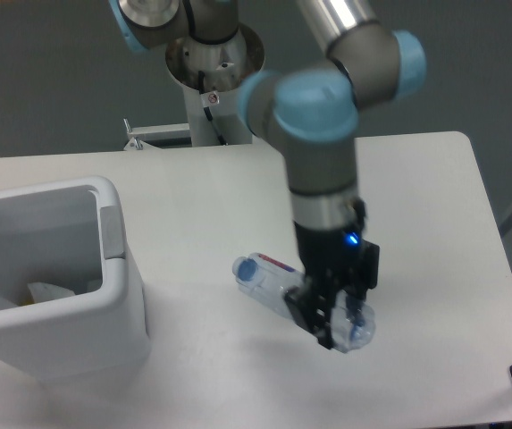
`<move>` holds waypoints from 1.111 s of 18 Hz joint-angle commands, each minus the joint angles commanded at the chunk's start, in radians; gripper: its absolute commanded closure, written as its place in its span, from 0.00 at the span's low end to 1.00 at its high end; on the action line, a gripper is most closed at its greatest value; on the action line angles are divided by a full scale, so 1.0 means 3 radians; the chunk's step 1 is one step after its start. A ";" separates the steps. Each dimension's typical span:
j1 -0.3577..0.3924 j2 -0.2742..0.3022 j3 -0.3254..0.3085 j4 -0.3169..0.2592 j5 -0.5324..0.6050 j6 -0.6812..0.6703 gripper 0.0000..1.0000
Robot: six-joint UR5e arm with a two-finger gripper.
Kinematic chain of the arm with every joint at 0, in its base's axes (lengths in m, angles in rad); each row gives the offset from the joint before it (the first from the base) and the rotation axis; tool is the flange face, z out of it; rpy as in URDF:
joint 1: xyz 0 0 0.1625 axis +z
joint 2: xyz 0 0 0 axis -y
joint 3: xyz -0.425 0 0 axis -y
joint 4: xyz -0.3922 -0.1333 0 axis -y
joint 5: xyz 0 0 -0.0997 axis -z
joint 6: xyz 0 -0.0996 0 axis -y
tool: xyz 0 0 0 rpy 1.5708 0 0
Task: Place the trash in the trash can
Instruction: 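Carry the held bottle over the white trash bin, then open the gripper to release the bottle and raise it away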
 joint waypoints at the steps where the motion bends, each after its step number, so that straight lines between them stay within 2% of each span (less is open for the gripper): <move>1: -0.0066 0.0066 0.0030 0.0031 -0.0026 0.0025 0.44; 3: -0.0143 0.0133 0.0138 0.0036 -0.0031 0.0026 0.44; 5: -0.0332 0.0179 0.0245 0.0036 -0.0051 0.0026 0.44; 10: -0.0700 0.0210 0.0220 0.0036 -0.0051 0.0026 0.44; 13: -0.0966 0.0185 0.0113 0.0031 -0.0057 0.0010 0.43; 15: -0.1053 0.0195 -0.0020 0.0036 -0.0097 0.0021 0.29; 16: -0.1059 0.0200 -0.0061 0.0036 -0.0103 0.0026 0.11; 17: -0.1064 0.0210 -0.0087 0.0036 -0.0103 0.0026 0.00; 20: -0.1064 0.0276 -0.0092 0.0031 -0.0087 -0.0015 0.00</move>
